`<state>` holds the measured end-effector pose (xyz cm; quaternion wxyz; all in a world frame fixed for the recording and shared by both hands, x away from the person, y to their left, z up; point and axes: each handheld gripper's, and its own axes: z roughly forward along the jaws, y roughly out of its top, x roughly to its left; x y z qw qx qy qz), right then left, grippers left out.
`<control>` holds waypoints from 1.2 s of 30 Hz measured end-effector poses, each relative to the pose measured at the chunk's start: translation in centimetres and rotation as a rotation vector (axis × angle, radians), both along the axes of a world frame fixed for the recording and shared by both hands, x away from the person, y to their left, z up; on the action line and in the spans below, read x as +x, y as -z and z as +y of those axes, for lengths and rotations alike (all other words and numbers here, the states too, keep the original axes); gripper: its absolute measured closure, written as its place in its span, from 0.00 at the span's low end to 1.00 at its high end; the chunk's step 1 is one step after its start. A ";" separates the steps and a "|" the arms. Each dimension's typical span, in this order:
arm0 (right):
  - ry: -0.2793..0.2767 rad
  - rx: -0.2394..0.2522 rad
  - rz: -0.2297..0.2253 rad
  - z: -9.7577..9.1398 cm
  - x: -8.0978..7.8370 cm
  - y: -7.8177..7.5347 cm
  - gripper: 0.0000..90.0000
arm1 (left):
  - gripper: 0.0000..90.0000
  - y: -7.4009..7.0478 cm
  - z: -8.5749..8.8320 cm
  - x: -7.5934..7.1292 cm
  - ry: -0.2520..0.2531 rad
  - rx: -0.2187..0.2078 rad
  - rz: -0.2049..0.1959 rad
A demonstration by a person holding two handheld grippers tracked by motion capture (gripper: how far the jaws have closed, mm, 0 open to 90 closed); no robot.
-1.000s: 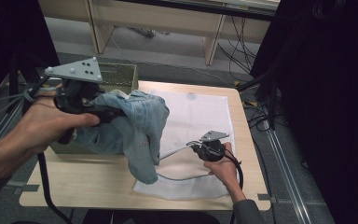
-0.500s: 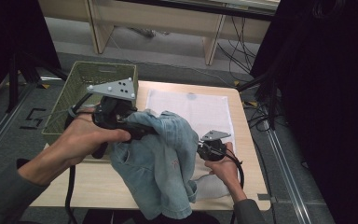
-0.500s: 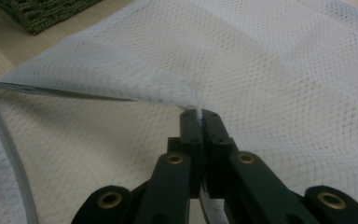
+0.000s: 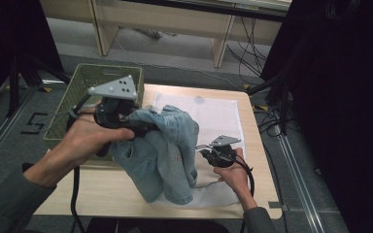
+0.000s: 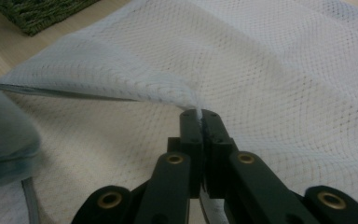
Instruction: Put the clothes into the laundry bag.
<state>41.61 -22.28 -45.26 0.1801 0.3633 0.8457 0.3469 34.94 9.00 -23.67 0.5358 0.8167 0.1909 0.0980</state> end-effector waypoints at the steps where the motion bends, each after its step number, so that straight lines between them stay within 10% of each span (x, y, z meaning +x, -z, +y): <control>1: -0.001 -0.002 0.001 0.0 0.0 0.0 0.99 | 0.81 1.2 -0.4 0.1 0.014 0.012 0.019; 9: 0.004 -0.007 -0.046 0.2 0.0 0.0 1.00 | 0.80 11.4 -4.6 0.1 0.082 0.068 0.150; 25: -0.017 0.023 -0.149 1.3 -1.0 -2.5 1.00 | 0.70 21.2 -12.0 4.9 -0.049 0.195 0.226; 30: -0.021 0.023 -0.148 1.5 -1.2 -2.7 1.00 | 0.44 22.2 -12.7 6.2 -0.098 0.237 0.265; 36: -0.025 0.032 -0.152 1.2 -1.2 -2.9 1.00 | 0.24 19.0 -11.0 5.2 -0.101 0.207 0.225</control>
